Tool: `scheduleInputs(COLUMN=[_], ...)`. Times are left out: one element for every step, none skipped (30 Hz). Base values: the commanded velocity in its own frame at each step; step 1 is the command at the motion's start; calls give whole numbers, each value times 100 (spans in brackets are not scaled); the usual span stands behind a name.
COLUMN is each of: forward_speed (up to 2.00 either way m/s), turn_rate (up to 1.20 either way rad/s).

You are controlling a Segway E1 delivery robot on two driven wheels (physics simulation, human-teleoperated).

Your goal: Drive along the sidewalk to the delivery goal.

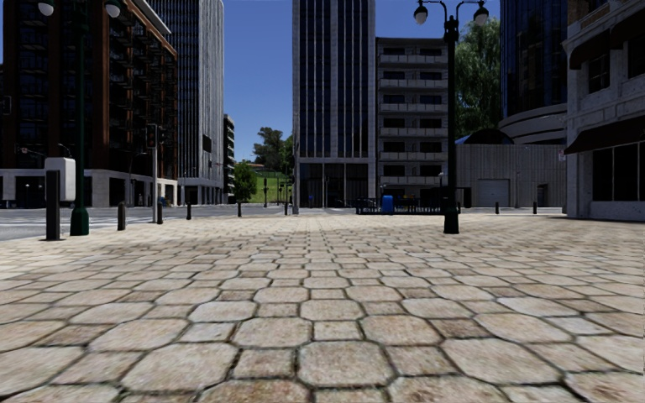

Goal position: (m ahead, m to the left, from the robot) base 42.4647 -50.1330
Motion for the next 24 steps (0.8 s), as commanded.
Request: scheduleInputs(forward_speed=[200, 200, 200, 200, 200, 200, 200, 200, 200, 200, 200, 200, 200, 200, 200, 200, 200, 200, 200, 200, 200, 200, 200, 200], turn_rate=[0, 0, 0, 0, 0, 0, 0, 0, 0, 0, 0, 0, 0, 0, 0, 0, 0, 0, 0, 0, 0, 0, 0, 0])
